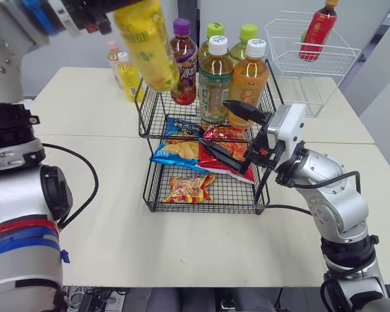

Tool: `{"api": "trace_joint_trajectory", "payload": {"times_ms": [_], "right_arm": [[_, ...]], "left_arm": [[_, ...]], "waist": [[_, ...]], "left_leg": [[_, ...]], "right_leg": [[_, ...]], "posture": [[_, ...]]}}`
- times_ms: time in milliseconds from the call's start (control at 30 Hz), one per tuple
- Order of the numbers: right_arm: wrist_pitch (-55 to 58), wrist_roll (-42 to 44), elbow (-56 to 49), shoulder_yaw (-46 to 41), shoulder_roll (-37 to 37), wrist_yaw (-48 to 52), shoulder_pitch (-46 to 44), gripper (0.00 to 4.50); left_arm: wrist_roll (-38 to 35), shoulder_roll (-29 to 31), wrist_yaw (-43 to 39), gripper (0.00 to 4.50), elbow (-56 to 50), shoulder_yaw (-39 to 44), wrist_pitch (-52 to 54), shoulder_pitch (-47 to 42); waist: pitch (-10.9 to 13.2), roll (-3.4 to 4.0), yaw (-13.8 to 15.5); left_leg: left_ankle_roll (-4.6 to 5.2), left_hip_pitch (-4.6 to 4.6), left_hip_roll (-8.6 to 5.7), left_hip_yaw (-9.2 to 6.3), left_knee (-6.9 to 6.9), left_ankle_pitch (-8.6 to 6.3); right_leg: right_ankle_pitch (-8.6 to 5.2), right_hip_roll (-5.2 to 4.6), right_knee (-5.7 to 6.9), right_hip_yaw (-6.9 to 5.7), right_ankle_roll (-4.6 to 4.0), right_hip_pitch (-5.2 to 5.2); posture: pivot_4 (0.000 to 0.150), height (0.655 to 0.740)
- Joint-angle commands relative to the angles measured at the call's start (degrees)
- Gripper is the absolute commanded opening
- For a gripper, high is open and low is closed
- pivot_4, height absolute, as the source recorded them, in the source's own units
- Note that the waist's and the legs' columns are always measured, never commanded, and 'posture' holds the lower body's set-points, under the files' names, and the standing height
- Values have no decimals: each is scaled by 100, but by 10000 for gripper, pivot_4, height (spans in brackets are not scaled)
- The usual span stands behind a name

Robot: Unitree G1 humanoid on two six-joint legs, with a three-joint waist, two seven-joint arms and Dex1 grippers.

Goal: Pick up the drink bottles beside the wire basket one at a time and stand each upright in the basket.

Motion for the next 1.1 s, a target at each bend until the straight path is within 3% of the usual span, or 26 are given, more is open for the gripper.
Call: {"api": "trace_joint_trajectory", "payload": {"times_ms": [33,467,800,1100], "right_arm": [[-67,89,-244,-132,5,-79,-80,45000],[-6,22,-342,-125,-27,-241,-12,45000],[-29,1,-379,-110,-22,-309,69,45000],[-82,329,-398,-358,-35,-158,-30,45000]], "left_arm": [[-65,-104,47,13672,-297,39,-116,48],[516,-640,87,13672,361,-354,-909,381],[438,-618,30,44654,557,-205,-1000,257],[-15,98,188,44865,-97,560,-393,739]], "waist": [[0,0,7],[0,0,11],[-1,0,13],[-1,1,-7]], "left_leg": [[-1,0,0,0,1,0],[-1,-1,0,1,3,1],[-1,0,-1,1,5,1],[-1,6,0,3,2,1]], "right_leg": [[0,0,1,0,0,0],[1,1,2,2,-2,0],[1,1,2,3,-1,2],[1,1,5,6,-1,2]], "posture": [[1500,7400],[1500,7400],[1500,7400],[1500,7400]]}}
